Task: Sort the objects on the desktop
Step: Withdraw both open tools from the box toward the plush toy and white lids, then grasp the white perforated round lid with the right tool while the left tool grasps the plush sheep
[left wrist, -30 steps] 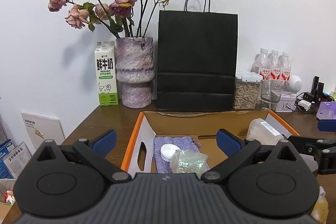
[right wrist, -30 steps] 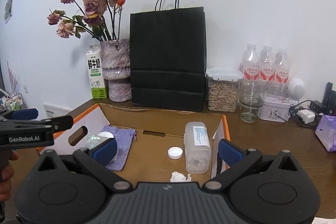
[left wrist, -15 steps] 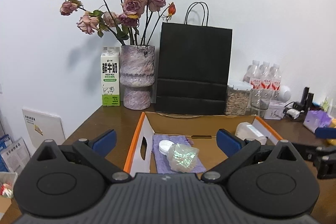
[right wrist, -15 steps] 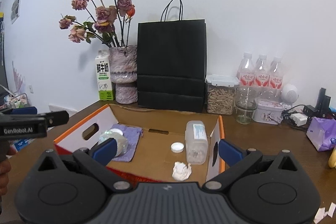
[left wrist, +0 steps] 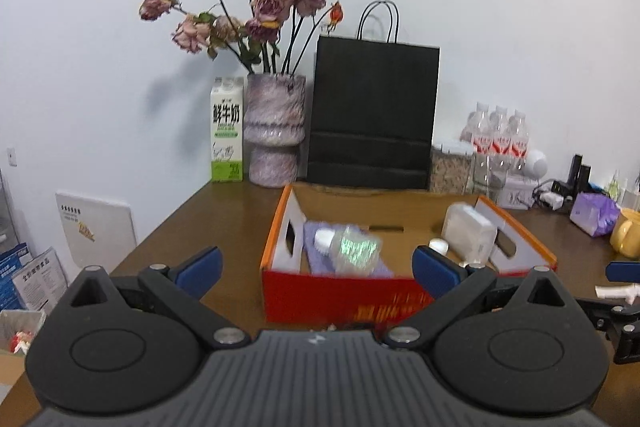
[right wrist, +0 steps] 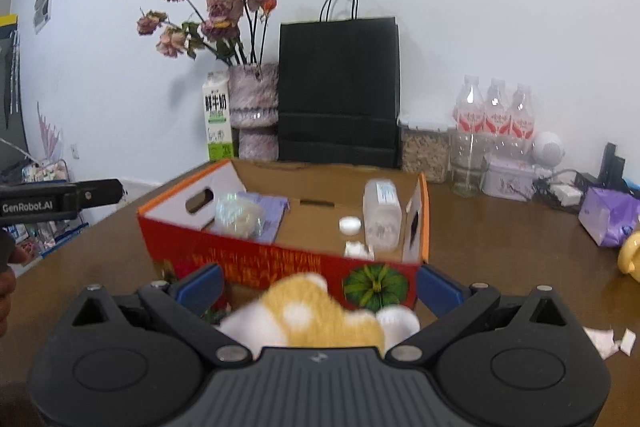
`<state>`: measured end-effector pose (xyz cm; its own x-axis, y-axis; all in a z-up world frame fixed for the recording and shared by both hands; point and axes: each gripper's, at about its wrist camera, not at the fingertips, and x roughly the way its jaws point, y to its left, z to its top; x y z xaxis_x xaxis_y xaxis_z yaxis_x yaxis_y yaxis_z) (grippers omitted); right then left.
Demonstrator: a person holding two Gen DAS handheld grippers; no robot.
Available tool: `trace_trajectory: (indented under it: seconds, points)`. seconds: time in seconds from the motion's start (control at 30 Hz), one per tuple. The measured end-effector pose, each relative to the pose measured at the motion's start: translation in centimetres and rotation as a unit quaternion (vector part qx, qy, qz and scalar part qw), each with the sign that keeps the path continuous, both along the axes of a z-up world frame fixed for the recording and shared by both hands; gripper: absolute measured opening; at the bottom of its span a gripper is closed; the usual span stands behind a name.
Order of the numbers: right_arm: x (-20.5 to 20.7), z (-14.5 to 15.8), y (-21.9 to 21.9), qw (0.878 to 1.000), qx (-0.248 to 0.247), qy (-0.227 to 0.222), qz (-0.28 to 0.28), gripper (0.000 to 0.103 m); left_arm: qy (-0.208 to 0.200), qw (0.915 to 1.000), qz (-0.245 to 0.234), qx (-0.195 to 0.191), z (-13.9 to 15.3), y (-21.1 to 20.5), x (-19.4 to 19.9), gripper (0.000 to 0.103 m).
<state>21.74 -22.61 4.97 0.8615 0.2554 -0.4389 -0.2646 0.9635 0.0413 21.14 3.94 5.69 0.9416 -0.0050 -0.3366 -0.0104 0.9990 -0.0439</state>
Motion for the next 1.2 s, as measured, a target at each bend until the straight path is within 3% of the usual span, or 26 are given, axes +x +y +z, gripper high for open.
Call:
trace_trajectory:
  seconds: [0.17, 0.27, 0.87, 1.0, 1.2]
  points:
    - [-2.5, -1.7, -0.9, 1.000, 0.000, 0.018, -0.007, 0.103, 0.030, 0.9995, 0.004, 0.010, -2.3, 0.6, -1.9, 0.103]
    - [-3.6, -2.5, -1.3, 1.000, 0.000, 0.027, -0.014, 0.103, 0.045, 0.9990, 0.004, -0.003, -3.2, 1.0, -2.9, 0.103]
    - [-3.0, -4.4, -1.9, 0.997, -0.007, 0.066, -0.030, 0.102, 0.062, 0.9980, -0.001, 0.006, -3.9, 0.3, -2.8, 0.103]
    - [-2.5, -5.3, -2.2, 0.996, -0.014, 0.083, -0.036, 0.093, 0.067, 0.9978, -0.002, 0.007, -4.2, 0.1, -2.5, 0.103]
    - [-1.1, -6.5, -2.0, 0.994, -0.029, 0.102, -0.038, 0.070, 0.071, 0.9974, -0.005, 0.010, -4.4, -0.3, -2.4, 0.103]
